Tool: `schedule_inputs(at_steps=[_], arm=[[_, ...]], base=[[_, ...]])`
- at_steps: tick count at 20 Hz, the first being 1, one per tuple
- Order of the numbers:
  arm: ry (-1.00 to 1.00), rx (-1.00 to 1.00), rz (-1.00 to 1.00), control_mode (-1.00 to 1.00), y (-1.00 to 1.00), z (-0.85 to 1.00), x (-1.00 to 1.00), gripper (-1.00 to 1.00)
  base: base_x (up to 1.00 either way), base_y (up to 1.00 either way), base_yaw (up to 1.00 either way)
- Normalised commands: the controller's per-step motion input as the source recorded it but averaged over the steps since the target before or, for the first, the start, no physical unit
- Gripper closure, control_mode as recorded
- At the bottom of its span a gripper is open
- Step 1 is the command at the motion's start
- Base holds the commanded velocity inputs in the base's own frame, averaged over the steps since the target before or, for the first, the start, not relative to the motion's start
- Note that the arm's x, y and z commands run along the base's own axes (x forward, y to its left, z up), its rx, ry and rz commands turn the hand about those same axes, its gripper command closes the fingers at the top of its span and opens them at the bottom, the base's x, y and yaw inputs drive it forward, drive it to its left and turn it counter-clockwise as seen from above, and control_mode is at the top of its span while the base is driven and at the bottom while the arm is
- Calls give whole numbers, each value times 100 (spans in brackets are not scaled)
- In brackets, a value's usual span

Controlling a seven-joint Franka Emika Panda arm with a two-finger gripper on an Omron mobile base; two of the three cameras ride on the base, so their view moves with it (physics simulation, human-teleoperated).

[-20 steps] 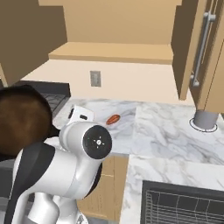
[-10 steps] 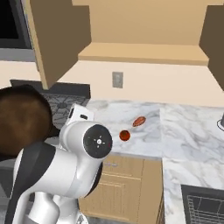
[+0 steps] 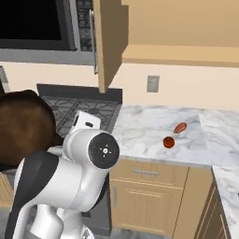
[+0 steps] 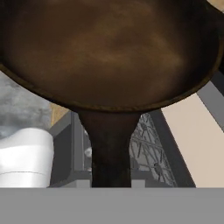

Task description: Pick the pan from the cabinet and place it on the stove. Then turn on the stove burner for the pan.

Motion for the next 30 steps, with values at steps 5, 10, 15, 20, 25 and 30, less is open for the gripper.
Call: schedule_inputs(at_steps=[5,10,15,20,25,30], arm=[[0,0,0,100,0,0,0,100],[0,0,0,100,0,0,0,100],[0,0,0,100,0,0,0,100],[0,0,0,100,0,0,0,100],[0,0,0,100,0,0,0,100],[0,0,0,100,0,0,0,100]], base=[[-22,70,0],[10,74,-7],[28,56,-7],[31,34,-1],[42,28,0],[51,49,0]])
